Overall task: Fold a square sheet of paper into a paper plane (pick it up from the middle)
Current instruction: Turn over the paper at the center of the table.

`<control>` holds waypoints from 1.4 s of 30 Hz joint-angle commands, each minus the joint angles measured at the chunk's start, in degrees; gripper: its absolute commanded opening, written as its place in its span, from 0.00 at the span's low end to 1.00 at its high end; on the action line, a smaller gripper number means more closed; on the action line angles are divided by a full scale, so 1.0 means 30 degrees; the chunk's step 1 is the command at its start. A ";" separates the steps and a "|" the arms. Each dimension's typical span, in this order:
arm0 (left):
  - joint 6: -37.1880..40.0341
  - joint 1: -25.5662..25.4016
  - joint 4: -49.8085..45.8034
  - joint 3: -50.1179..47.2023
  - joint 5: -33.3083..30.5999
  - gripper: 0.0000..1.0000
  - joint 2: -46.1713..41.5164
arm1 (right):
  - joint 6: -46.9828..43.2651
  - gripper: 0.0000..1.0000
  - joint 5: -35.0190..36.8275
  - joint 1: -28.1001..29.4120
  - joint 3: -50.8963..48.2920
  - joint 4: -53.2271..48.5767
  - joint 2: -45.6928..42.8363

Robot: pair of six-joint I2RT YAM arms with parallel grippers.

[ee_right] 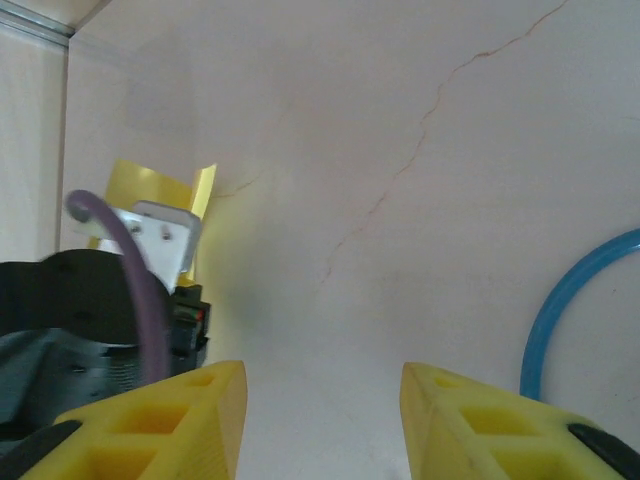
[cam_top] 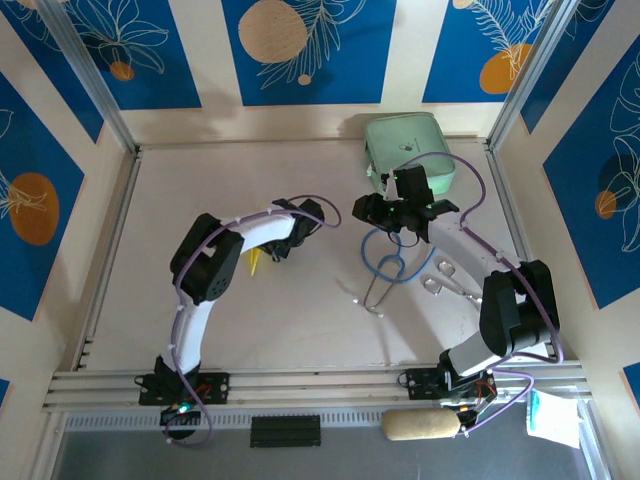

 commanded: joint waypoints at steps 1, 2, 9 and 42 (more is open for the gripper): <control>-0.0885 -0.0337 -0.0894 0.0588 -0.0383 0.11 0.0833 | 0.0252 0.45 -0.0541 -0.0101 -0.0100 -0.0275 0.0368; -0.1037 -0.0389 -0.0886 0.0610 -0.0097 0.12 0.0936 | 0.0284 0.45 -0.0603 -0.0100 -0.0071 -0.0275 0.0420; -0.1714 -0.0612 0.0415 0.0067 0.2868 0.19 0.0208 | 0.0456 0.45 -0.0830 -0.0152 -0.0011 -0.0213 0.0691; -0.7414 -0.2766 0.5400 -0.1474 1.3467 0.40 -0.5304 | 0.2474 0.44 -0.1132 -0.1207 -0.1717 0.1088 0.0143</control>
